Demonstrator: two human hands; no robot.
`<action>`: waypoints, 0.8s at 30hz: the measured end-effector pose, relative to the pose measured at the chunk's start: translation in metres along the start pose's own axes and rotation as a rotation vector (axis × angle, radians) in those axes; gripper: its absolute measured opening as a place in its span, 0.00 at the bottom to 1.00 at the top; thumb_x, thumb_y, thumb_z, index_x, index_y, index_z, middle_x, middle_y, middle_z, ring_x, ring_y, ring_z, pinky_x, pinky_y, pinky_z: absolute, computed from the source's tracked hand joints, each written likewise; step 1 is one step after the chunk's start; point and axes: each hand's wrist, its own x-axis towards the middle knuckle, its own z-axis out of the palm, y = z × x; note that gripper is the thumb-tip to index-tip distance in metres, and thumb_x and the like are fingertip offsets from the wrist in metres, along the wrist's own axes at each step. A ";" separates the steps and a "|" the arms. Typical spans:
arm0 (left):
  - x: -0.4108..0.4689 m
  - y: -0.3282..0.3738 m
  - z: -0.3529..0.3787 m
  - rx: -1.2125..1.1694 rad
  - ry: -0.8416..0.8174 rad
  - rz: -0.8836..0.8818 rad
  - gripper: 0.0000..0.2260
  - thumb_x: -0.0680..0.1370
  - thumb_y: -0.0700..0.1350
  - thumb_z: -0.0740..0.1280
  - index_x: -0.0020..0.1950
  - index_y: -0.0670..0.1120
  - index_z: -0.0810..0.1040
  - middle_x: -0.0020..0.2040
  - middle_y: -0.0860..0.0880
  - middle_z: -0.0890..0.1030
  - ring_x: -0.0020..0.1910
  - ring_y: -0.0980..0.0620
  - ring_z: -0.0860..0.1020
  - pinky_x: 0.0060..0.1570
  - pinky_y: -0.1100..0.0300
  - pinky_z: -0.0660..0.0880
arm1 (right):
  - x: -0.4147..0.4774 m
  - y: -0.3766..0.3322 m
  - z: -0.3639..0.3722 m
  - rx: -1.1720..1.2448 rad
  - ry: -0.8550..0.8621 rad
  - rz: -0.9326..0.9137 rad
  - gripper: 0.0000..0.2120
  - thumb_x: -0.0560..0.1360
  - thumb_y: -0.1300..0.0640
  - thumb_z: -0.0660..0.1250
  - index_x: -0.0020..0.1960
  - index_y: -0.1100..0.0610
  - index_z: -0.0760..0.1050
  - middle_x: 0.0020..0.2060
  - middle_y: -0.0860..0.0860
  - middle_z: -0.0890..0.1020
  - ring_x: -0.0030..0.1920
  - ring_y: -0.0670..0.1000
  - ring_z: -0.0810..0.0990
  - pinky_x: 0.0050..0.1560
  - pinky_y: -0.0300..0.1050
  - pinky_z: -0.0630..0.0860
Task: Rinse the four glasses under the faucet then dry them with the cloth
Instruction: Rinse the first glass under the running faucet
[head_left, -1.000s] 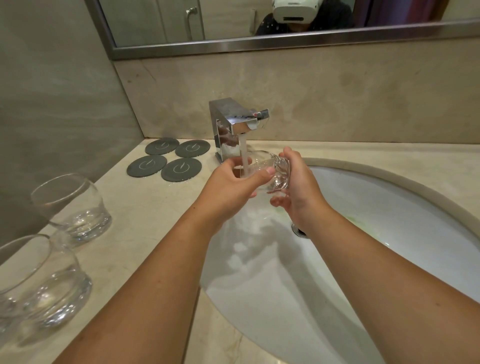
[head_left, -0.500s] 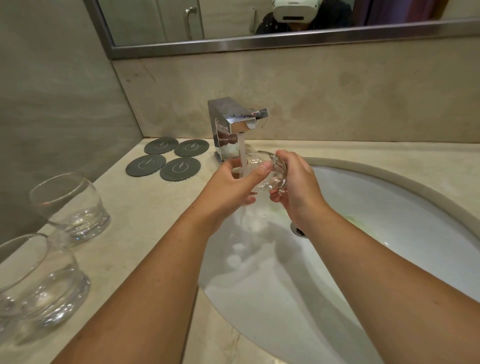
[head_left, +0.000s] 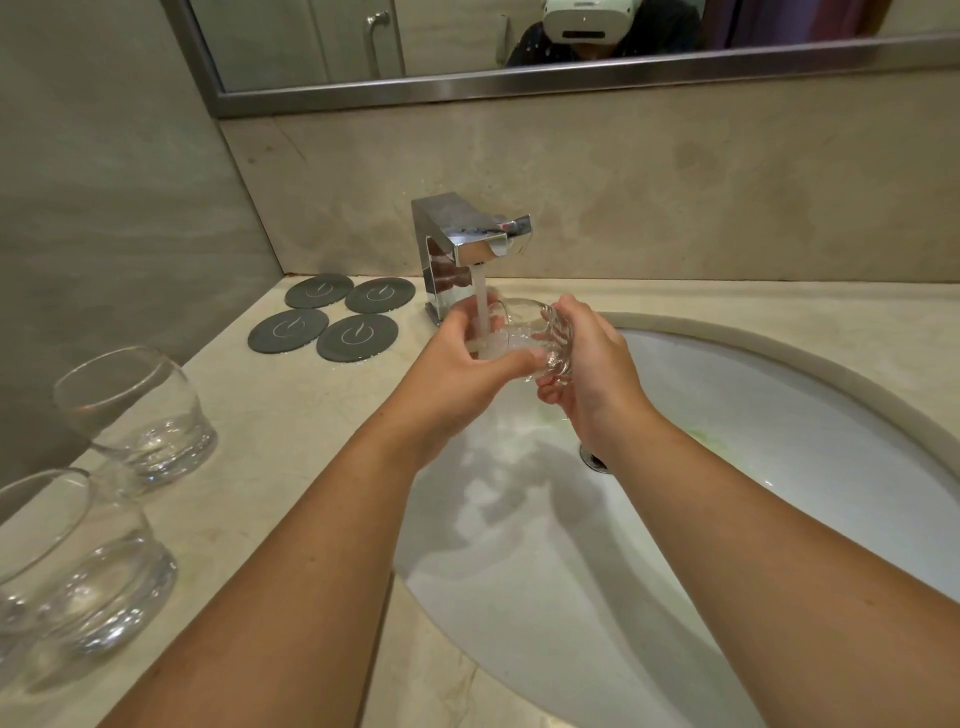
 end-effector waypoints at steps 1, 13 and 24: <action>-0.001 0.001 0.000 -0.025 0.004 -0.020 0.40 0.65 0.60 0.81 0.74 0.55 0.73 0.66 0.52 0.84 0.65 0.53 0.83 0.68 0.48 0.78 | 0.000 0.000 0.000 -0.005 0.004 -0.015 0.11 0.83 0.46 0.65 0.52 0.52 0.80 0.41 0.52 0.82 0.31 0.53 0.74 0.29 0.43 0.69; -0.005 0.007 0.000 -0.034 0.064 -0.054 0.22 0.74 0.52 0.82 0.64 0.54 0.78 0.56 0.53 0.86 0.55 0.58 0.86 0.55 0.55 0.83 | 0.001 0.000 -0.001 0.001 -0.030 -0.024 0.20 0.81 0.38 0.66 0.60 0.52 0.81 0.51 0.54 0.85 0.41 0.53 0.81 0.29 0.45 0.72; -0.003 0.004 -0.001 0.051 0.036 -0.022 0.36 0.65 0.55 0.80 0.72 0.58 0.73 0.66 0.54 0.82 0.64 0.54 0.82 0.68 0.47 0.78 | -0.003 -0.002 0.001 0.027 -0.024 0.047 0.15 0.84 0.44 0.63 0.54 0.55 0.80 0.37 0.52 0.83 0.26 0.50 0.72 0.30 0.43 0.67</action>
